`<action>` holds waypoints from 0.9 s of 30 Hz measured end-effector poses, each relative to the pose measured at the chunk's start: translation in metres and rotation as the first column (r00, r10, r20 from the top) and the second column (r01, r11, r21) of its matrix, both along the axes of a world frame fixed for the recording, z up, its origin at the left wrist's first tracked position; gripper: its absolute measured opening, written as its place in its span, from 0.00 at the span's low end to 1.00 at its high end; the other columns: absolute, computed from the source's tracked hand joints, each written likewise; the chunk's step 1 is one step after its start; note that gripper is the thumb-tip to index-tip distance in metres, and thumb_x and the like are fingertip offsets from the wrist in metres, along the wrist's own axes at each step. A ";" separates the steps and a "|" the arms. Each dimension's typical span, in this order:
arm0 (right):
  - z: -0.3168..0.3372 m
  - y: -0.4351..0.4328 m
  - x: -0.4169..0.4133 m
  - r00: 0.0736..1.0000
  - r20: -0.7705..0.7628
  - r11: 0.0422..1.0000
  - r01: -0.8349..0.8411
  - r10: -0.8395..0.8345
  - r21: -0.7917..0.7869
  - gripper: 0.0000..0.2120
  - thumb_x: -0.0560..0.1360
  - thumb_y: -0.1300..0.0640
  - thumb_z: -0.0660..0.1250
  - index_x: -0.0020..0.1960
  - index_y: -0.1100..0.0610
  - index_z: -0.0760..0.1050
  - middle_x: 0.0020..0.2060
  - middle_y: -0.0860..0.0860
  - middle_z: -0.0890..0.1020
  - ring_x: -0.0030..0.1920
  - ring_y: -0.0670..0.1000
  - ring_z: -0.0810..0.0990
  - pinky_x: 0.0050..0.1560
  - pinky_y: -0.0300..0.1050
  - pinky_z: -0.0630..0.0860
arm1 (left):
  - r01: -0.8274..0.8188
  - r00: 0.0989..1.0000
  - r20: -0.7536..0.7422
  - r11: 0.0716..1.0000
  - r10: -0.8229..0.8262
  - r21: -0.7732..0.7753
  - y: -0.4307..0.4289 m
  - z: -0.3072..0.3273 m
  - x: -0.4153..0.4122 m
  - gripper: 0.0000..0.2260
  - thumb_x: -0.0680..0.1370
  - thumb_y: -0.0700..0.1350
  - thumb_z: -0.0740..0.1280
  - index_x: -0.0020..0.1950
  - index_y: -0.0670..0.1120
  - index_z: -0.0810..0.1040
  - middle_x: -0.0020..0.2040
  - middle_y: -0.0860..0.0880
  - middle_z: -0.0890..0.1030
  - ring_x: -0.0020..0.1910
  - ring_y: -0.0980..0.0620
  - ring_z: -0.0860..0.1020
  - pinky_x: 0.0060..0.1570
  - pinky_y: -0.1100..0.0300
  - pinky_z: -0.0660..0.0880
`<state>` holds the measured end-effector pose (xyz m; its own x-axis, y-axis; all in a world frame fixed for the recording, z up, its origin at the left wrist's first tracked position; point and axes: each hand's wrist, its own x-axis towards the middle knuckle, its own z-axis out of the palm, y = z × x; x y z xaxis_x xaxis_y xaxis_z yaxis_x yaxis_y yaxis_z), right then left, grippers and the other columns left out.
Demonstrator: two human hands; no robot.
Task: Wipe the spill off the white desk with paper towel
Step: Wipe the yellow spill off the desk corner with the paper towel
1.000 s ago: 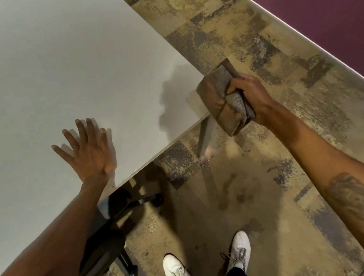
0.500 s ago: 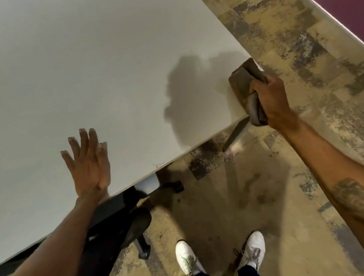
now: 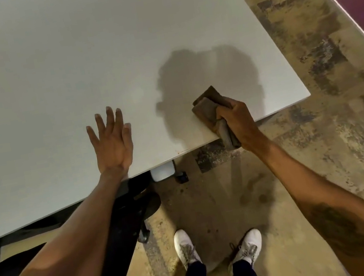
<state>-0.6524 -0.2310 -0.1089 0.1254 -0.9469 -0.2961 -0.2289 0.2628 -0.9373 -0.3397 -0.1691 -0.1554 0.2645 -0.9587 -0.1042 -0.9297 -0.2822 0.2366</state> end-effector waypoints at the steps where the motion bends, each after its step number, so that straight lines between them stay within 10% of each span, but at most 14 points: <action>1: -0.001 0.002 0.010 1.000 -0.010 1.000 -0.028 0.028 0.005 0.14 0.71 0.57 0.63 0.46 0.40 0.81 0.39 0.51 0.84 0.37 0.48 0.80 0.42 0.48 0.76 | -0.001 1.000 -0.001 1.000 0.001 0.001 0.000 0.000 0.000 0.27 0.87 0.56 0.41 0.84 0.50 0.54 0.85 0.49 0.53 0.84 0.42 0.47 0.81 0.37 0.43; 9: -0.007 0.027 0.065 0.972 -0.001 0.970 -0.236 0.237 0.053 0.21 0.71 0.56 0.62 0.62 0.54 0.79 0.31 0.38 0.83 0.33 0.38 0.81 0.35 0.30 0.75 | -0.002 1.000 0.010 1.000 0.002 0.007 0.001 0.003 0.000 0.26 0.87 0.55 0.41 0.85 0.50 0.53 0.85 0.49 0.52 0.84 0.42 0.46 0.81 0.38 0.42; 13: -0.009 0.041 0.088 0.954 0.051 0.948 -0.301 0.297 0.102 0.23 0.72 0.57 0.63 0.66 0.55 0.78 0.50 0.52 0.86 0.51 0.51 0.84 0.53 0.49 0.82 | 0.008 1.000 0.005 1.000 -0.008 -0.004 0.002 0.003 0.001 0.26 0.87 0.54 0.41 0.85 0.49 0.54 0.85 0.48 0.53 0.84 0.42 0.47 0.81 0.37 0.42; 23: -0.009 0.064 0.123 0.882 0.135 0.869 -0.469 0.451 0.160 0.15 0.69 0.62 0.62 0.36 0.43 0.80 0.30 0.37 0.78 0.33 0.37 0.75 0.35 0.31 0.71 | -0.016 0.985 -0.171 0.996 0.001 -0.086 0.004 0.002 0.006 0.25 0.88 0.52 0.43 0.84 0.47 0.57 0.85 0.49 0.55 0.85 0.45 0.47 0.81 0.39 0.39; 27: -0.012 0.064 0.113 0.798 0.082 0.767 -0.598 0.597 0.232 0.18 0.68 0.61 0.62 0.56 0.60 0.82 0.46 0.51 0.85 0.41 0.37 0.79 0.41 0.28 0.74 | -0.013 0.989 -0.145 0.996 -0.001 -0.093 0.005 -0.003 0.009 0.25 0.88 0.53 0.42 0.83 0.47 0.59 0.84 0.49 0.57 0.85 0.44 0.48 0.82 0.39 0.41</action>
